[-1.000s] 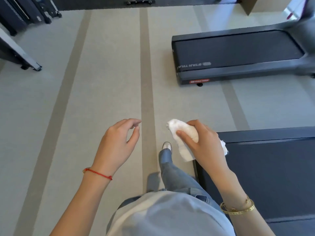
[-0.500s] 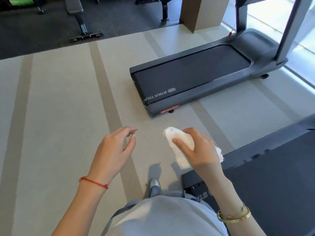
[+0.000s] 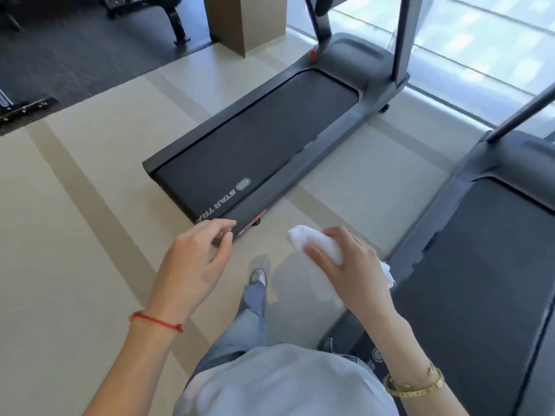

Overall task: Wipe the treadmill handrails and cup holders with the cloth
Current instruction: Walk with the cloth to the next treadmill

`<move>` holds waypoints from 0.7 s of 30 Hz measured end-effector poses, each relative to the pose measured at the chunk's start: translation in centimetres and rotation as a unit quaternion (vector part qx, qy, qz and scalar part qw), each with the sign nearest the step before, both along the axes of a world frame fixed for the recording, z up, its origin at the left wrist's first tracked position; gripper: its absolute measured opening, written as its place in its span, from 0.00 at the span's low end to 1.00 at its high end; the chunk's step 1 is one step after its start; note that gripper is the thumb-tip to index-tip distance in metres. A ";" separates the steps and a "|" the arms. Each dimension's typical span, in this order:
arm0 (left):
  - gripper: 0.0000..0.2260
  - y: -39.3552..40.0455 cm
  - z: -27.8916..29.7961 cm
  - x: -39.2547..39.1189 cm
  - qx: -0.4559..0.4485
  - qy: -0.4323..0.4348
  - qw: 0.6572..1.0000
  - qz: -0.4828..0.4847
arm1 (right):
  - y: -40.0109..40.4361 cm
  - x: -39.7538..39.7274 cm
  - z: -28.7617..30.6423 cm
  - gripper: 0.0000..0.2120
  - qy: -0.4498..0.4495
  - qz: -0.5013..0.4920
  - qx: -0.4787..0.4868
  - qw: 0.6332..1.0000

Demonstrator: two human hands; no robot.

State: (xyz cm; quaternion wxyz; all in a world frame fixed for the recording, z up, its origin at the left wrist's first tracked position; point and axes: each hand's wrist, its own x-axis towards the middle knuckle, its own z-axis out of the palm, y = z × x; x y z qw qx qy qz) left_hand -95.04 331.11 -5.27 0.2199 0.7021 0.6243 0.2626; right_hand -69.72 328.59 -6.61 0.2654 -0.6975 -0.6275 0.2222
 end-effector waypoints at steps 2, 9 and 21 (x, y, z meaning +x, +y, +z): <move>0.10 4.7 -0.1 0.1 0.008 -0.007 0.999 -0.035 | 3.1 -0.1 0.0 0.17 -0.002 -0.031 0.006 1.000; 0.10 20.8 1.7 2.7 0.046 0.005 0.987 -0.152 | 14.2 0.4 1.4 0.21 -0.005 -0.138 0.019 0.990; 0.12 38.3 2.0 12.7 0.008 0.022 0.942 -0.336 | 24.2 5.3 1.8 0.17 0.007 -0.315 0.016 0.949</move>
